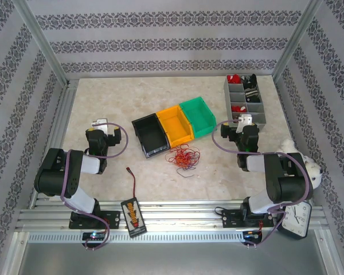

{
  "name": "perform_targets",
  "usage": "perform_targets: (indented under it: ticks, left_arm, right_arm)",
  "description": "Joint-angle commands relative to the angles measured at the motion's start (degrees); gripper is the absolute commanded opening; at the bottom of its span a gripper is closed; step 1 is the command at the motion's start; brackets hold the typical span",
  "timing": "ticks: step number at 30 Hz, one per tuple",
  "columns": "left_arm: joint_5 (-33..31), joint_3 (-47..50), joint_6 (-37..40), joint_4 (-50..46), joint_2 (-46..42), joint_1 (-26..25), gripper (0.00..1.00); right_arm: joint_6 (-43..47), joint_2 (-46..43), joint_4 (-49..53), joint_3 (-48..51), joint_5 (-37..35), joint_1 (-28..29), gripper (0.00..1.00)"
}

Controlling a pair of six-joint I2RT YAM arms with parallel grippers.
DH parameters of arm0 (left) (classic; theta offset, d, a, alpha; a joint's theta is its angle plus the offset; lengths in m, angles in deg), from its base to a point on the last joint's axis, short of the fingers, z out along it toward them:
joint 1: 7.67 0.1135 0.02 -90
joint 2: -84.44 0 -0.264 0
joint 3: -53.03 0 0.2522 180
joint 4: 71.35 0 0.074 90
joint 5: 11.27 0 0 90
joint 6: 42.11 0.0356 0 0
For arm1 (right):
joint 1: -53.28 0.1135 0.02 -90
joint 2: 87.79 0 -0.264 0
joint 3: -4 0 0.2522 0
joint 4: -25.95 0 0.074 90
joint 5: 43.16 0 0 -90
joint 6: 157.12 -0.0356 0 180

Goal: Untangle the cables

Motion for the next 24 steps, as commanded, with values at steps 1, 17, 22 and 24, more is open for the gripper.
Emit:
perform_targets:
  ticks: [1,17,22,24]
  left_arm:
    - [0.89,-0.26,0.43,2.46,0.0,0.62,0.99]
    - [-1.87,0.16,-0.13,3.35,0.08,0.44,0.99]
    - [-1.87,0.16,-0.13,3.29,0.08,0.44,0.99]
    - [-1.88,0.16,-0.17,3.34,0.08,0.44,0.99]
  right_arm:
    - [-0.01,0.03,-1.06,-0.17,1.53,-0.58,0.98]
    - [-0.03,0.05,-1.15,-0.15,1.45,-0.58,0.98]
    - [0.0,0.01,-1.15,-0.17,1.45,-0.49,0.98]
    - [0.01,0.02,-1.15,-0.13,1.45,-0.49,0.98]
